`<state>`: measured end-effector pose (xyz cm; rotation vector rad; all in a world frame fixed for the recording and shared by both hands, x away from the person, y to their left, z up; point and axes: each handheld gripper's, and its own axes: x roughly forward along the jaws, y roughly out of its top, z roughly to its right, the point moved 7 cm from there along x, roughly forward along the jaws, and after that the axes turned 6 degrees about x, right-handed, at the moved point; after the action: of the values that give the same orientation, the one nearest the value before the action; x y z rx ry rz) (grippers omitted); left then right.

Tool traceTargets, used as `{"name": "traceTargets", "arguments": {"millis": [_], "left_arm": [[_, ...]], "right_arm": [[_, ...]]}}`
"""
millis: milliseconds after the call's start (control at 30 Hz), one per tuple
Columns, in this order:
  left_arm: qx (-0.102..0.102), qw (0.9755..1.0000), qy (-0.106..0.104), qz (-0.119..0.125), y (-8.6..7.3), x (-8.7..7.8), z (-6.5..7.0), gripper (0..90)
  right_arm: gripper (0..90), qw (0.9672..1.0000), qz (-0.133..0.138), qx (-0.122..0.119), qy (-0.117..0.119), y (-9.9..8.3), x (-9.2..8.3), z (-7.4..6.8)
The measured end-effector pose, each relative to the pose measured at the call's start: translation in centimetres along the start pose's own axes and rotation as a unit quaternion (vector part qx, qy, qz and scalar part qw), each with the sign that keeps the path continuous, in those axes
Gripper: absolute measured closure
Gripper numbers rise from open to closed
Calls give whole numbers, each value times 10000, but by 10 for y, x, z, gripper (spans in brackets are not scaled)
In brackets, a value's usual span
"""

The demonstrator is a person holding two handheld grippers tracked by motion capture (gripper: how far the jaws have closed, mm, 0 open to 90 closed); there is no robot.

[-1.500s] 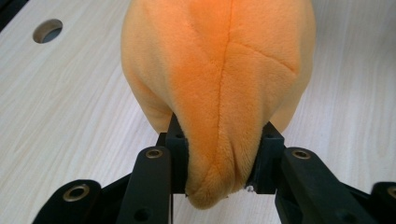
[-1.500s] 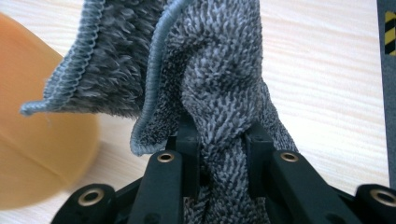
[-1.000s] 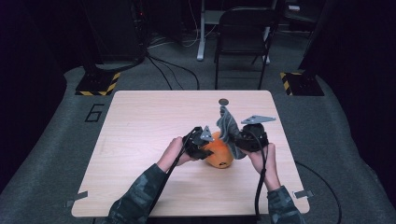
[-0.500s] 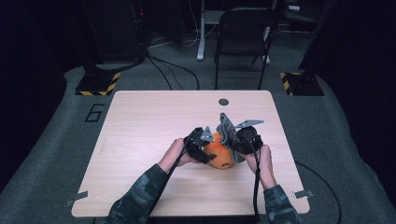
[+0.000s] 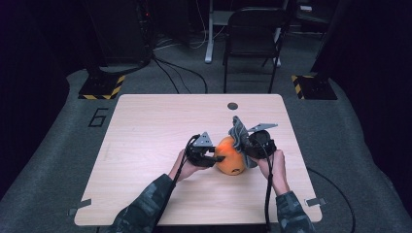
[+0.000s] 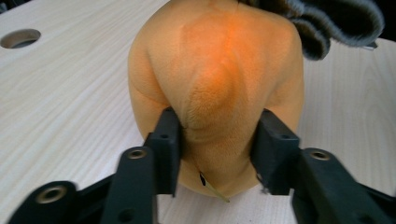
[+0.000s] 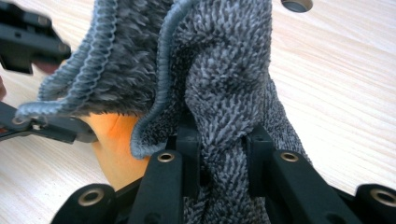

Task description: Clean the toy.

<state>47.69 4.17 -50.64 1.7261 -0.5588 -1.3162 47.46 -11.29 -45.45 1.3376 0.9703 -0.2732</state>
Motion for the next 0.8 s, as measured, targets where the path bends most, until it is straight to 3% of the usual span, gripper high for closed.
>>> {"name": "traceTargets", "arguments": {"millis": [133, 233, 300, 367, 433, 533, 700, 800], "left_arm": [[62, 9999, 85, -59, 1, -1, 1, 665], [75, 9999, 93, -33, 2, -1, 2, 673], [120, 9999, 89, -61, 1, -1, 2, 677], [177, 9997, 140, -82, 1, 0, 3, 687], [230, 9996, 123, -91, 1, 0, 4, 701], [325, 9993, 178, -71, 3, 1, 5, 713], [278, 9995, 169, -32, 3, 4, 5, 714], [241, 9996, 167, -32, 3, 4, 5, 713]], "right_arm": [[727, 9996, 269, -60, -1, 8, -14, -10], [726, 9983, 466, -270, 236, 14, -23, -31], [724, 9983, 389, -332, 284, 13, -20, -44], [724, 9985, 212, -455, 241, 8, -9, -47], [727, 9988, 133, -441, 142, 5, -2, -40], [731, 9994, 114, -308, 58, 5, -5, -27], [733, 9999, 81, 53, -42, -2, -1, 4], [733, 9996, 5, 126, -242, -5, 1, 16]]}}
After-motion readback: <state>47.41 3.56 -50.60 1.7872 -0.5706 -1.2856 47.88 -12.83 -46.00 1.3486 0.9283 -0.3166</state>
